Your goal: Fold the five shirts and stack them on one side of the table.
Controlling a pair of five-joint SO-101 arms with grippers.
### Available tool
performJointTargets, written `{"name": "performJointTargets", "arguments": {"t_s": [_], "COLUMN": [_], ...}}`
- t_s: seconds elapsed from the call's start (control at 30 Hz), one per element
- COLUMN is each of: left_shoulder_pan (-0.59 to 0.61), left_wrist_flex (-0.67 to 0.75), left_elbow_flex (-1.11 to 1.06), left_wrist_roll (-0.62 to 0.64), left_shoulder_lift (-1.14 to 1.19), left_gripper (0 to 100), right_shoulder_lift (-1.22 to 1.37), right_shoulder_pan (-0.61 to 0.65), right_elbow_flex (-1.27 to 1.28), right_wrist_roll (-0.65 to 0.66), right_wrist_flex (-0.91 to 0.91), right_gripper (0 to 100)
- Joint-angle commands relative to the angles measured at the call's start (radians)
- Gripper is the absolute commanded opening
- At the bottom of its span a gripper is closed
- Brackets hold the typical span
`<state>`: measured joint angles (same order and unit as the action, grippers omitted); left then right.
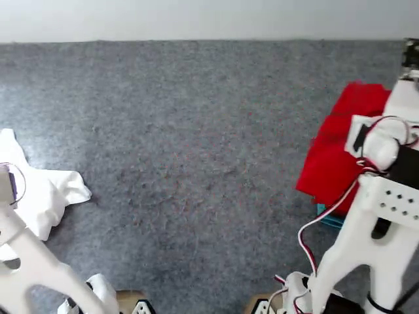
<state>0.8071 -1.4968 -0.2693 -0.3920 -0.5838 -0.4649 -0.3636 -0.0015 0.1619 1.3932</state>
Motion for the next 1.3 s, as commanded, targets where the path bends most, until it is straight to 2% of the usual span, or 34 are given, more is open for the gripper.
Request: {"name": "performJointTargets", "arguments": {"t_s": [0.0,0.2,0.37,0.63,0.73,0.8,0.9,0.97,1.13,1.27], "left_shoulder_pan": [-0.006,-0.008,-0.008,-0.006,-0.008,-0.008,-0.008,-0.008,-0.008,-0.008], "left_wrist_flex": [0.0,0.0,0.0,-0.002,-0.017,-0.023,-0.021,-0.021,-0.021,-0.021], "left_elbow_flex": [0.044,0.041,0.039,0.039,0.039,0.039,0.039,0.039,0.039,0.039], "left_wrist_roll": [-0.005,-0.005,-0.005,-0.006,-0.009,-0.009,-0.009,-0.009,-0.009,-0.009], "left_shoulder_lift": [-0.005,0.0,0.0,-0.006,-0.005,-0.003,-0.003,-0.002,0.0,0.0], "left_gripper": [6,6,6,6,6,6,6,6,6,6], "right_shoulder_lift": [-0.031,-0.033,-0.031,-0.031,-0.008,0.035,0.064,0.061,0.027,-0.018], "right_shoulder_pan": [-0.056,-0.128,-0.137,-0.173,-0.199,-0.222,-0.271,-0.298,-0.302,-0.252], "right_elbow_flex": [0.068,0.187,0.284,0.548,0.582,0.58,0.566,0.537,0.443,0.367], "right_wrist_roll": [0.038,0.081,0.152,0.238,0.301,0.333,0.292,0.256,0.247,0.249], "right_wrist_flex": [-0.122,-0.292,-0.381,-0.75,-0.828,-0.834,-0.835,-0.832,-0.745,-0.573], "right_gripper": [0.8,0.8,0.8,0.9,2.4,10.6,28.3,36.3,35.0,26.8]}}
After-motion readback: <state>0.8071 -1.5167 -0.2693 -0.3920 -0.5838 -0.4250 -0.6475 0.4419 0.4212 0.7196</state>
